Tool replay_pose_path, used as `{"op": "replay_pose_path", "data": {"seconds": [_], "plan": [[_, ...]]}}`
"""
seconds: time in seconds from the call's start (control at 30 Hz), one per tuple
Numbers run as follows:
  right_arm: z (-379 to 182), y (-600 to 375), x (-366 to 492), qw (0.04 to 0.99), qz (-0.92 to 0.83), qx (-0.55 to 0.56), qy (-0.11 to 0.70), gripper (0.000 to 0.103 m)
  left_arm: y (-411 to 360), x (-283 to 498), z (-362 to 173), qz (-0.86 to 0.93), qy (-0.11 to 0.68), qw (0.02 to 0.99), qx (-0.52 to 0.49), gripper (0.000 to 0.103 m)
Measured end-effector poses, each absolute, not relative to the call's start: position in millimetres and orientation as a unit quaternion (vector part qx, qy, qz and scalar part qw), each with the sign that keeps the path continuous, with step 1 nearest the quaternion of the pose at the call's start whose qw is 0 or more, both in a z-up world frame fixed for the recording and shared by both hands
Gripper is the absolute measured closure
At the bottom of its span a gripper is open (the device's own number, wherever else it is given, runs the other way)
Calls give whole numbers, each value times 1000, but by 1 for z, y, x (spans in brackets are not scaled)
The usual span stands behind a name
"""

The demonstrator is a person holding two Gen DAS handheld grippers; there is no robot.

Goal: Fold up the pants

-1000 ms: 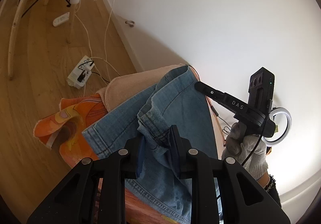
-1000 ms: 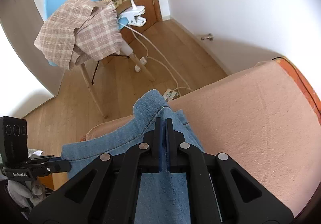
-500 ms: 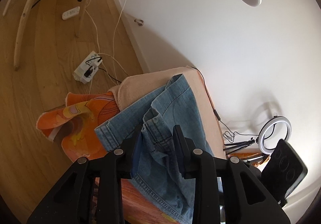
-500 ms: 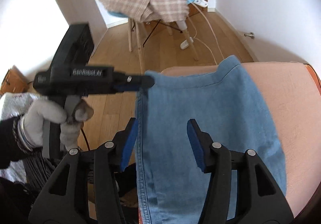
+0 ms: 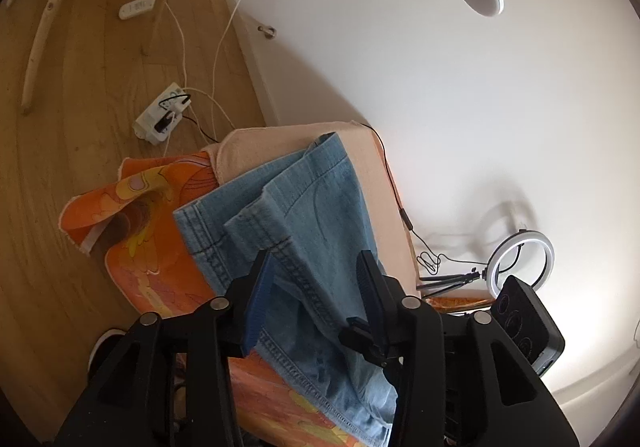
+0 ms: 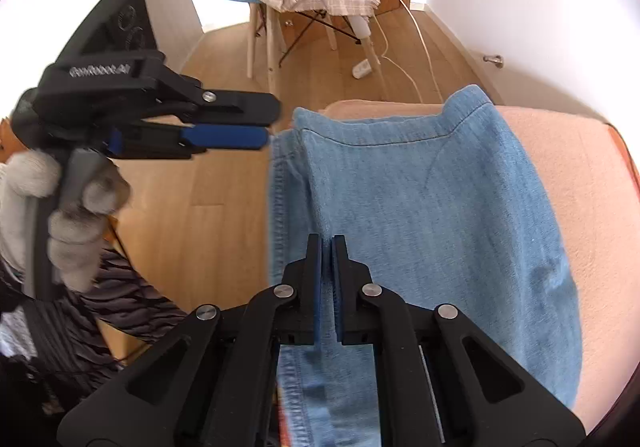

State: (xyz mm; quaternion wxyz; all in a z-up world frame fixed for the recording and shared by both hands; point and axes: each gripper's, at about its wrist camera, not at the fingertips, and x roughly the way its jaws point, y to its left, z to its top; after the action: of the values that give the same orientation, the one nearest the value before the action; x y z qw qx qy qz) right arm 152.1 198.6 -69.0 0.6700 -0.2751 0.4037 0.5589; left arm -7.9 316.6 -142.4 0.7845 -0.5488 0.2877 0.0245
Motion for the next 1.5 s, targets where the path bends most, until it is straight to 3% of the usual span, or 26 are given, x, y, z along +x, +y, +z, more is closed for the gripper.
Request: {"op": "replay_pose_path", "data": {"seconds": [0.37, 0.43, 0.5, 0.57, 0.67, 0.7, 0.73, 0.8, 1.03, 1.07, 1.13, 1.27, 1.33, 1.43, 1.5], "plan": [[-71, 191, 129, 655, 590, -269, 389, 100, 315, -7, -159, 52, 325, 771, -545, 56], [-72, 190, 136, 650, 585, -268, 405, 90, 313, -3, -158, 50, 327, 773, -541, 56], [-74, 190, 137, 654, 577, -278, 403, 52, 310, 2, -157, 46, 330, 774, -538, 56], [-77, 186, 132, 658, 575, -290, 391, 45, 308, 5, -158, 46, 335, 774, -536, 56], [-87, 187, 125, 657, 565, -322, 382, 45, 307, 7, -160, 51, 339, 769, -539, 56], [-91, 189, 122, 661, 555, -338, 374, 51, 307, 7, -161, 52, 339, 768, -541, 56], [-95, 191, 121, 665, 547, -350, 370, 58, 308, 8, -162, 53, 340, 767, -541, 56], [-103, 193, 124, 668, 531, -365, 372, 90, 308, 8, -163, 53, 340, 767, -542, 56], [-96, 185, 141, 669, 544, -295, 412, 93, 306, 8, -166, 40, 321, 776, -541, 59], [-93, 183, 143, 663, 554, -274, 423, 94, 306, 6, -164, 42, 314, 779, -542, 62], [-89, 181, 145, 655, 568, -237, 439, 94, 308, 1, -162, 45, 301, 785, -540, 76], [-92, 179, 142, 624, 591, -220, 462, 94, 308, 0, -167, 55, 311, 789, -528, 88], [-93, 180, 140, 618, 594, -230, 462, 91, 309, 1, -172, 61, 318, 785, -529, 94], [-83, 168, 157, 615, 606, -181, 471, 88, 314, -2, -170, 73, 315, 790, -522, 95], [-70, 156, 173, 630, 607, -146, 462, 79, 315, -4, -165, 89, 310, 799, -507, 95]]}}
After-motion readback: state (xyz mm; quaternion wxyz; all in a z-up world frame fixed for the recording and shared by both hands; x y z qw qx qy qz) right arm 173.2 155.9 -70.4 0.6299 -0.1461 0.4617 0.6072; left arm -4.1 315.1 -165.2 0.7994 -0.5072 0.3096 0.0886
